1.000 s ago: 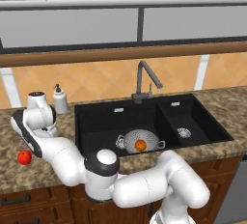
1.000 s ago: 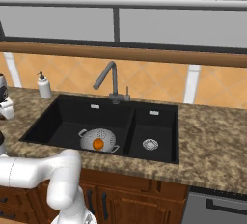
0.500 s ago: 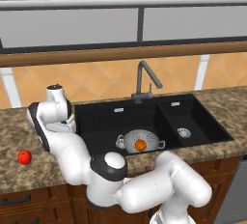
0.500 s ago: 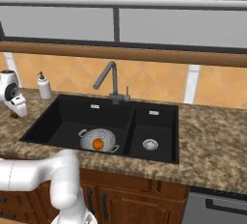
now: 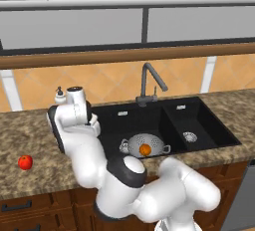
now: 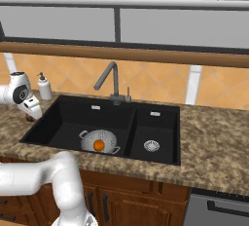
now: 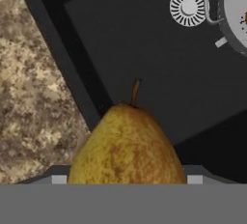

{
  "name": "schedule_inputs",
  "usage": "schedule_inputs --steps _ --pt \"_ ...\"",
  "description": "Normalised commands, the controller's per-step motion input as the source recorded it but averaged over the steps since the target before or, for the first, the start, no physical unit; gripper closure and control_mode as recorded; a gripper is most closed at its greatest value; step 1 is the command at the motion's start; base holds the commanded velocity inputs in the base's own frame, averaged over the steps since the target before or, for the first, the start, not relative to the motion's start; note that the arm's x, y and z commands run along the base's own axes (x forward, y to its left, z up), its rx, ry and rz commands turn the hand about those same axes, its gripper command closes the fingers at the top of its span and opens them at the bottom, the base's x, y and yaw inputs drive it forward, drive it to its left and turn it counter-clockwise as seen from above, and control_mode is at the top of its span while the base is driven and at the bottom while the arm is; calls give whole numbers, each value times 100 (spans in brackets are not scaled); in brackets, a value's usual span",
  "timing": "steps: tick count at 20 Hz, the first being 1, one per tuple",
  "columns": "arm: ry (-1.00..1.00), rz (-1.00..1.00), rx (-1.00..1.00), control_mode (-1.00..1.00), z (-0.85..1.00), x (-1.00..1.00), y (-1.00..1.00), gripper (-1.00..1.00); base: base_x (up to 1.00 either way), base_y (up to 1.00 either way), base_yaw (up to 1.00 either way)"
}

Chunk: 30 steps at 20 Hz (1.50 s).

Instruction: Put the colander in the sink, put the pear, apple, orange in the colander, and turn on the sink faucet and pour water over the colander.

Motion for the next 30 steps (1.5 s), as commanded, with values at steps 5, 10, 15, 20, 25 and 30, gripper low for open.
schedule_inputs --steps 5,10,15,20,25,30 --pt "0 0 -4 -100 4 0 -97 100 0 0 0" --pt "2 0 -6 -100 0 10 -98 100 0 0 0" --pt "8 0 0 -100 -2 18 -99 100 0 0 0" --pt "0 5 -4 -100 -19 13 -78 100 0 0 0" --pt "-7 15 -7 -100 -31 0 -43 100 0 0 0" --pt "-8 13 -3 -100 -19 0 -40 100 0 0 0"
